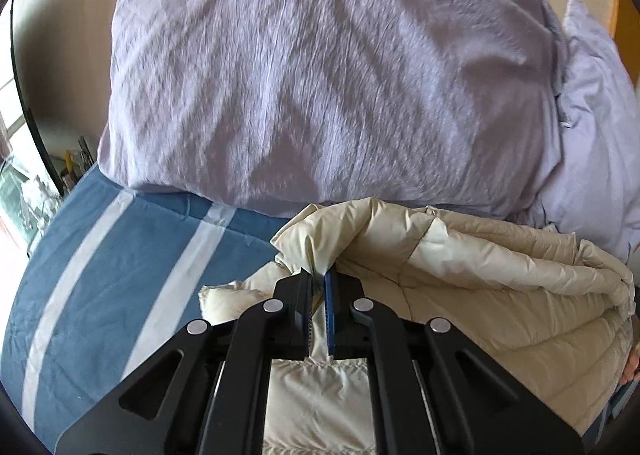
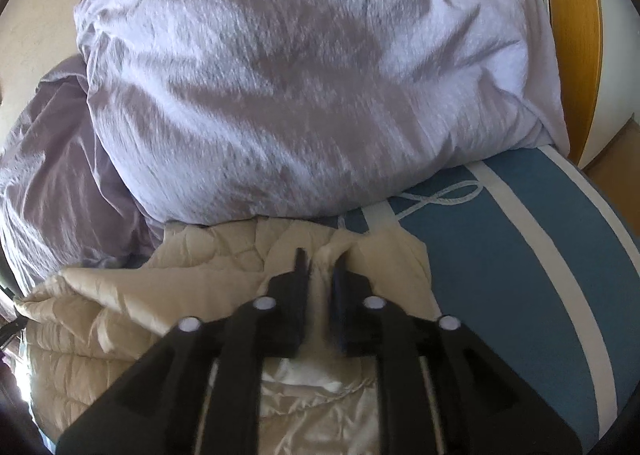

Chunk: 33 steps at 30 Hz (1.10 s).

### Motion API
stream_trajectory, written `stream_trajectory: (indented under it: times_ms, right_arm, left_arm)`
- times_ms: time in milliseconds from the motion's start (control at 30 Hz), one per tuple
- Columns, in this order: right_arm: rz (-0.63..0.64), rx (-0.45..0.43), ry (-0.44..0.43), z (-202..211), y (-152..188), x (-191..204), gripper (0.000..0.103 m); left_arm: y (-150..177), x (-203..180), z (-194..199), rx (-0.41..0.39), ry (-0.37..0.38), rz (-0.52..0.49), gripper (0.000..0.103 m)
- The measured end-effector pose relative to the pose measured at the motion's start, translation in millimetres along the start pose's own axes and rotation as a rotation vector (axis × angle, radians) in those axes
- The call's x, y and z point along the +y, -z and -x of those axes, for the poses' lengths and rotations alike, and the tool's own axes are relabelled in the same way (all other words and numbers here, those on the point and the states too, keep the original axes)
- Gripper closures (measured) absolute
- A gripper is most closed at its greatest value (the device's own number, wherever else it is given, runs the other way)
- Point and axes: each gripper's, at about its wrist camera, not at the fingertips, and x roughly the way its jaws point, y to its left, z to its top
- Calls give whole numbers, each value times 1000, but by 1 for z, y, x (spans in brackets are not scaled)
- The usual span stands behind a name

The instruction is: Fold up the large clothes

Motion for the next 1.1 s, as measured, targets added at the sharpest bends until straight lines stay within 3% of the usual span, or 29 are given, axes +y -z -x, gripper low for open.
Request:
stream_trajectory:
  times_ms: [67, 100, 167, 233, 400, 600, 733, 1000, 1100]
  right_arm:
    - [-13, -23, -5, 8, -1, -3, 50]
    - [-14, -57, 5, 17, 0, -4, 46]
    - [5, -104, 5, 33, -1, -4, 44]
    - [27, -115, 0, 39, -1, -1, 44]
    - [98, -92, -9, 34, 5, 15, 52]
    - [159, -71, 45, 14, 13, 26, 53]
    - [145, -67, 93, 0, 16, 16, 47]
    - [158, -37, 133, -21, 22, 13, 45]
    - [156, -12, 138, -29, 21, 13, 39]
  left_arm:
    - [-1, 1, 3, -5, -1, 13, 91]
    - [-1, 1, 6, -11, 0, 13, 88]
    - [-2, 4, 17, -42, -16, 16, 54]
    - [-2, 7, 27, -76, -24, 30, 46]
    - [8, 3, 41, -100, -15, 34, 42]
    - [22, -20, 26, -66, -19, -36, 38]
    - [30, -30, 5, -48, -48, -63, 36]
    - [31, -29, -29, -13, -88, -63, 35]
    - [30, -28, -38, -3, -102, -67, 33]
